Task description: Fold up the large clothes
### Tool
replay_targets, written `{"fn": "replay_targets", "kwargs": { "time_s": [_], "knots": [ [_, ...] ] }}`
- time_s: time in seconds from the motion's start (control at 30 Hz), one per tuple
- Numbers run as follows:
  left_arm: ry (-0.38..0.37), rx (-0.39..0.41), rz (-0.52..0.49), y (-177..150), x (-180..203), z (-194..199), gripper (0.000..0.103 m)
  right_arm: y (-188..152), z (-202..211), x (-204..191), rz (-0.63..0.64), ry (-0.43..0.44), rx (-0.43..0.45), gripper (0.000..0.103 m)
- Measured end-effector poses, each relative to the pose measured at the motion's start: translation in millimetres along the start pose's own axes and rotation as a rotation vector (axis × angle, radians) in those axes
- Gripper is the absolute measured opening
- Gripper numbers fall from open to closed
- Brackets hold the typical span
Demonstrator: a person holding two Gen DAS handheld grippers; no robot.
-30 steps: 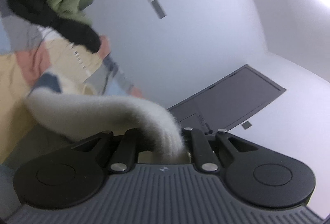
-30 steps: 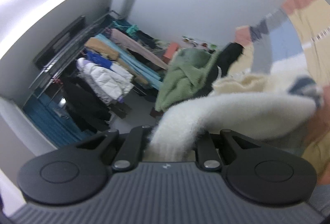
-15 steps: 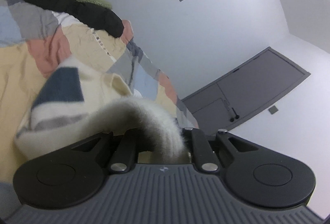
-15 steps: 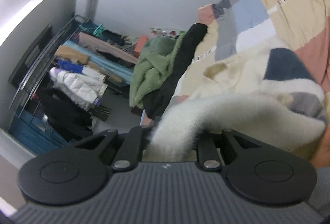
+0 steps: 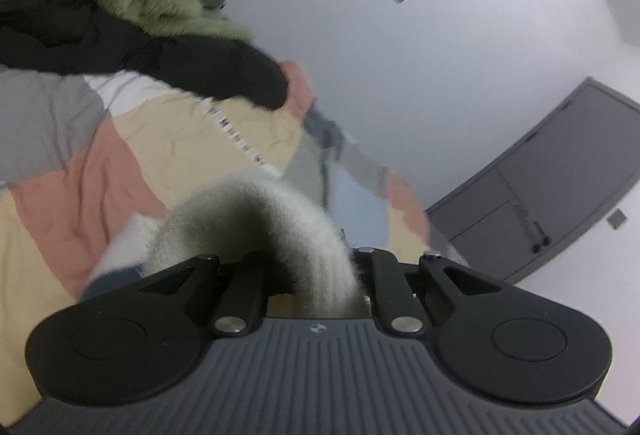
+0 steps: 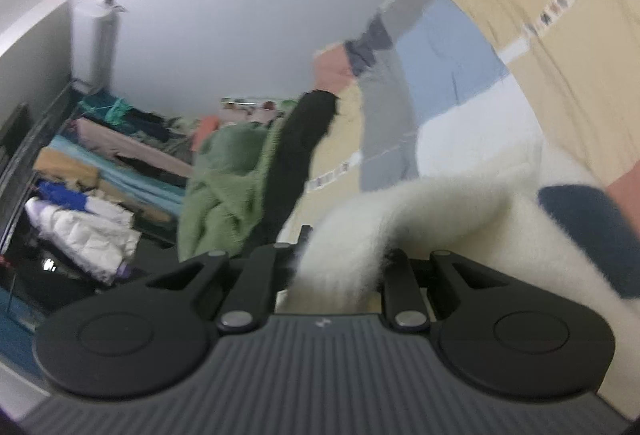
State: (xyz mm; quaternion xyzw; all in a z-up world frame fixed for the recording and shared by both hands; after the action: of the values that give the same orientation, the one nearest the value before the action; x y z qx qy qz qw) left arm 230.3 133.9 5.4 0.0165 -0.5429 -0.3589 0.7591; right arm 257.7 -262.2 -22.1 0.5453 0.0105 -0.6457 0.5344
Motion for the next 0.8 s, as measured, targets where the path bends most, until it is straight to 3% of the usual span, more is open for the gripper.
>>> {"fn": "replay_targets", "kwargs": {
  "time_s": [0.13, 0.37, 0.6, 0.63, 0.73, 0.77, 0.8],
  "knots": [
    [0.034, -0.029, 0.040, 7.7, -31.9, -40.8, 0.015, -3.0, -36.8, 27.4, -0.009, -0.014, -0.029, 0.019],
    [0.141, -0.073, 0.006, 8.8, -65.2, -107.1, 0.016, -11.0, -83.9, 69.7, -0.040, -0.060, -0.085, 0.019],
    [0.159, -0.095, -0.013, 4.1, -75.4, -121.6, 0.017, -14.1, -95.5, 83.1, -0.065, -0.044, -0.104, 0.019],
    [0.159, -0.102, -0.029, 1.9, -73.8, -121.0, 0.024, -14.4, -94.0, 82.9, -0.071, -0.042, -0.104, 0.020],
    [0.105, -0.134, -0.069, -7.8, -61.6, -113.8, 0.066, -15.6, -87.7, 79.0, -0.083, -0.024, -0.102, 0.029],
    [0.086, -0.135, -0.081, -10.9, -56.2, -109.5, 0.076, -16.8, -84.3, 76.4, -0.080, -0.013, -0.099, 0.041],
    [0.075, -0.132, -0.102, -14.2, -49.8, -104.2, 0.078, -17.2, -81.9, 73.8, -0.075, -0.004, -0.091, 0.057]
  ]
}}
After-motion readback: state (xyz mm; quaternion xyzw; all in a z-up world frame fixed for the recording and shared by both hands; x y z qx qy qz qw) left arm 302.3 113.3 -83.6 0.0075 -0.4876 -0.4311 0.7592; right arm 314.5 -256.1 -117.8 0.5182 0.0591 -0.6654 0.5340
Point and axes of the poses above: each gripper's, at about its wrist camera, not at the fingertips, and z roughly against the way its jaws point, x to its right, y to its top, the point moved 5 cm from there along -z, roughly the way its jaws point, and after that the axes turned 13 degrees about z, right-handed, at the moved point
